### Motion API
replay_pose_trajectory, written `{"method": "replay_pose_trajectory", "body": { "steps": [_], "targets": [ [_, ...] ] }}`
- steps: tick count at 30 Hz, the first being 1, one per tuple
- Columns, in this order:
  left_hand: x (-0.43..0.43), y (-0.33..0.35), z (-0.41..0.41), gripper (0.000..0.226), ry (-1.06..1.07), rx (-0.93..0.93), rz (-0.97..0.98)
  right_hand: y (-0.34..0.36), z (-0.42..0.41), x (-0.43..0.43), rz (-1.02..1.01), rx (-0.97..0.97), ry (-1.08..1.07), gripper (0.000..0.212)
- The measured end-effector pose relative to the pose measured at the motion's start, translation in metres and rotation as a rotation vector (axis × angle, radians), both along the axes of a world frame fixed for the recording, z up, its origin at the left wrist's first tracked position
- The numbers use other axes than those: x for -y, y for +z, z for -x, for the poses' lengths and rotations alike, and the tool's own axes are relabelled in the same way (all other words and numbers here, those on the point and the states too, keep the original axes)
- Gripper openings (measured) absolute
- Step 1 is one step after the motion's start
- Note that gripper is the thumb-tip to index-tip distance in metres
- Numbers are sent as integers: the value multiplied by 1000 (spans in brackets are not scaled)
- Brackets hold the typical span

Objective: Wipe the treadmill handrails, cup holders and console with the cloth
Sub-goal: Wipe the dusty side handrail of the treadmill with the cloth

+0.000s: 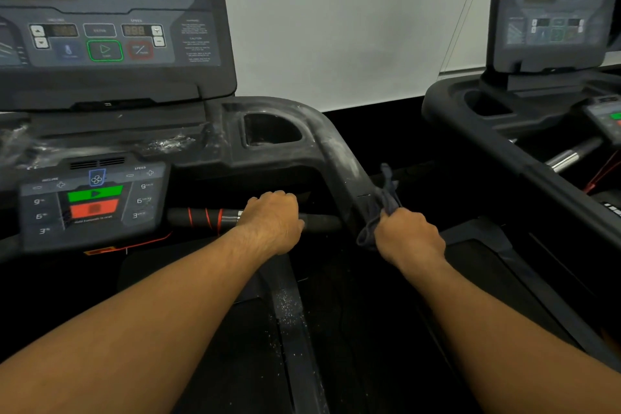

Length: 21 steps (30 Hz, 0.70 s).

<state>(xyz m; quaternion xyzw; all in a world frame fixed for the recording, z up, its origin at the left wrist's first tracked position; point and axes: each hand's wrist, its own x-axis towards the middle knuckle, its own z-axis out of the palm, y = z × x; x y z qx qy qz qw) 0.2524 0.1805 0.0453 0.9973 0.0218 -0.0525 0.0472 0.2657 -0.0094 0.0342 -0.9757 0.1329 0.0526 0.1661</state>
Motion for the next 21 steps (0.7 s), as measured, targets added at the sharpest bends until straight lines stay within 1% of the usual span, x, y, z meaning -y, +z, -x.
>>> {"method": "replay_pose_trajectory", "body": {
  "steps": [2, 4, 7, 9, 11, 15, 17, 21],
  "targets": [
    [-2, -2, -4, 36, 0, 3, 8, 0, -13, -4, -15, 12, -37, 33],
    [-1, -4, -8, 35, -8, 8, 19, -3, -23, -9, -32, 49, -17, 32],
    [3, -8, -15, 34, -20, 10, 22, -13, -37, -7, -32, 104, 178, 41],
    [10, -9, -21, 32, -38, -1, 23, -17, -39, -3, -17, 89, 311, 52],
    [17, -9, -26, 32, -66, -9, 24, -16, -30, 1, 12, 45, 382, 58],
    [23, -8, -36, 34, -121, -36, 3, -16, 1, 7, 187, -3, 477, 66],
    [20, -6, -39, 32, -125, -71, -19, -19, 2, 1, 240, -5, 417, 70],
    [8, -4, -43, 27, -114, -126, -37, -23, -26, -26, 189, 11, 159, 79]
  ]
}}
